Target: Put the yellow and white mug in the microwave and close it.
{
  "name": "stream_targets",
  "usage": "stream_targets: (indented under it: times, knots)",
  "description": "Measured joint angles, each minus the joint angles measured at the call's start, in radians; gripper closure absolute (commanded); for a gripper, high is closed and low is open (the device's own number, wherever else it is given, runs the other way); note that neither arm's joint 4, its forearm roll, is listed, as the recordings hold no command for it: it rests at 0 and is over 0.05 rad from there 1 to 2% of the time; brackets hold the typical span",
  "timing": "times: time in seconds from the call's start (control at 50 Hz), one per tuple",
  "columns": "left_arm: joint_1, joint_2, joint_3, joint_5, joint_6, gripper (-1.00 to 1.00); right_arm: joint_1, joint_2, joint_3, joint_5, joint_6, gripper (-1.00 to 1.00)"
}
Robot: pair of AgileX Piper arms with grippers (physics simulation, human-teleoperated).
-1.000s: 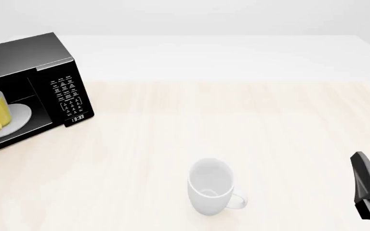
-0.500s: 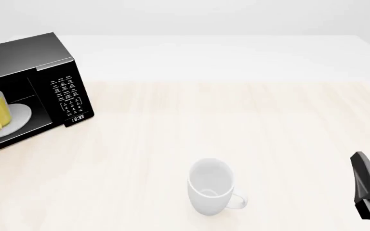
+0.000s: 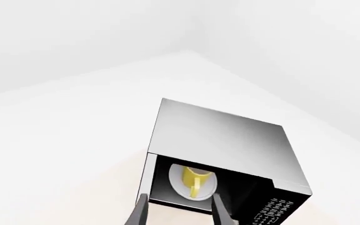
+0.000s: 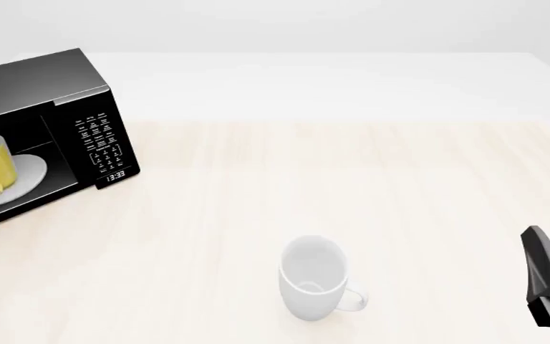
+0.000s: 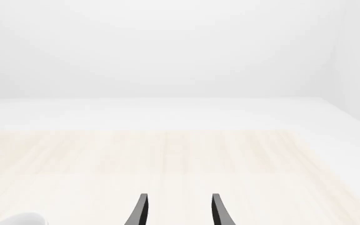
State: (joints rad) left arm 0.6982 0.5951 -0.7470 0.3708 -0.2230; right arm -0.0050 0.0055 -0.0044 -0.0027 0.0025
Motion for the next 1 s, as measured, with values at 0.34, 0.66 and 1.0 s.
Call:
stream_targets:
  times: [0.34,0.66,1.0]
  knots:
    - [0.107,0.009,-0.017,-0.002,-0.001,-1.00,0.000,0.000,0.000,0.000,0.000,-1.00]
    - [0.205,0.033,-0.026,-0.012,-0.005,-1.00,0.000,0.000,0.000,0.000,0.000,-1.00]
    - [0.314,0.076,-0.022,-0.032,-0.005,-1.00,0.000,0.000,0.000,0.000,0.000,-1.00]
